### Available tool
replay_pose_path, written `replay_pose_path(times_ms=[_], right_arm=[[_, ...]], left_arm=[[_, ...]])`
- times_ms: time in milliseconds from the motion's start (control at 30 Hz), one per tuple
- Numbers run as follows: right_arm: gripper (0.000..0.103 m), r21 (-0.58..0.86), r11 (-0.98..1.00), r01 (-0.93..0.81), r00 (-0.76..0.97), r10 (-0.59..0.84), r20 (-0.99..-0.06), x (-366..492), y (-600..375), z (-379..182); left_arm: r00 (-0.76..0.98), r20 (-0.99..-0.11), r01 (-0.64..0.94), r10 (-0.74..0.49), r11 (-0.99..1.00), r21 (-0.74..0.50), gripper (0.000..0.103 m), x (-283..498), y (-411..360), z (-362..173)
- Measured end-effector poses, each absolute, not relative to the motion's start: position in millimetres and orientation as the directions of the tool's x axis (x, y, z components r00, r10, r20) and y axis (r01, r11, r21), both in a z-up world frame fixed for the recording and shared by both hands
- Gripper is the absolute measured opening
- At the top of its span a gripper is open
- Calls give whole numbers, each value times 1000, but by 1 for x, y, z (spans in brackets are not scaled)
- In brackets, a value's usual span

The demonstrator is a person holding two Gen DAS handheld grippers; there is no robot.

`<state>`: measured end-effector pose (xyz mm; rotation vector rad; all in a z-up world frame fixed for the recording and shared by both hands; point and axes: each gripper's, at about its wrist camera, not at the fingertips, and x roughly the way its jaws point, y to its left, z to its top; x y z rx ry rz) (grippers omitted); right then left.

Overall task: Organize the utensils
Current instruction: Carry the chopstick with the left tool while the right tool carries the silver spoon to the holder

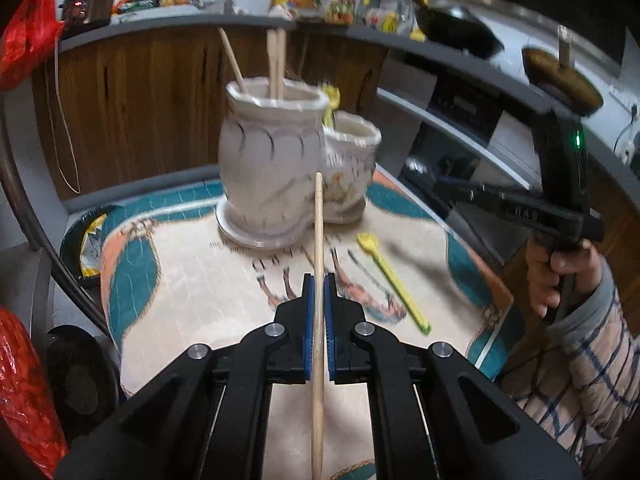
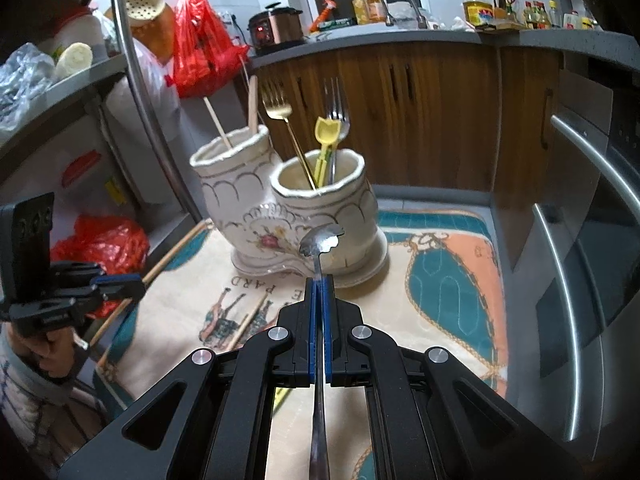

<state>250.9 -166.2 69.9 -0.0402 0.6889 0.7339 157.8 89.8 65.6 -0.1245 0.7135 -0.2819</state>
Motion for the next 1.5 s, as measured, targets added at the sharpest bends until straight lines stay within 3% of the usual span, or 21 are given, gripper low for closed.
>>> replay_pose_path(times_ms=[367,700,1033,1233,1500], right_arm=[[4,204,736,-645,581,646,-495,244,-160,97],[4,152,749,-645,664,648,-374,258,-135,138],[4,151,739,-656,697,671,-254,306,-113,165],[4,110,742,-661,719,669,-190,321,-108,165],[4,159,727,-669,711,687,-149,348,-102,151]], left_arm=[[815,-471,215,-338,931,-297,5,156,108,95],[935,-247,168,-253,932,-320,5,181,120,141],[982,-86,133,-168,940,-315,5,218,118,159],[991,-44,107,-127,946,-304,5,244,119,164],[989,-27,131,-148,937,-323,5,272,121,147]])
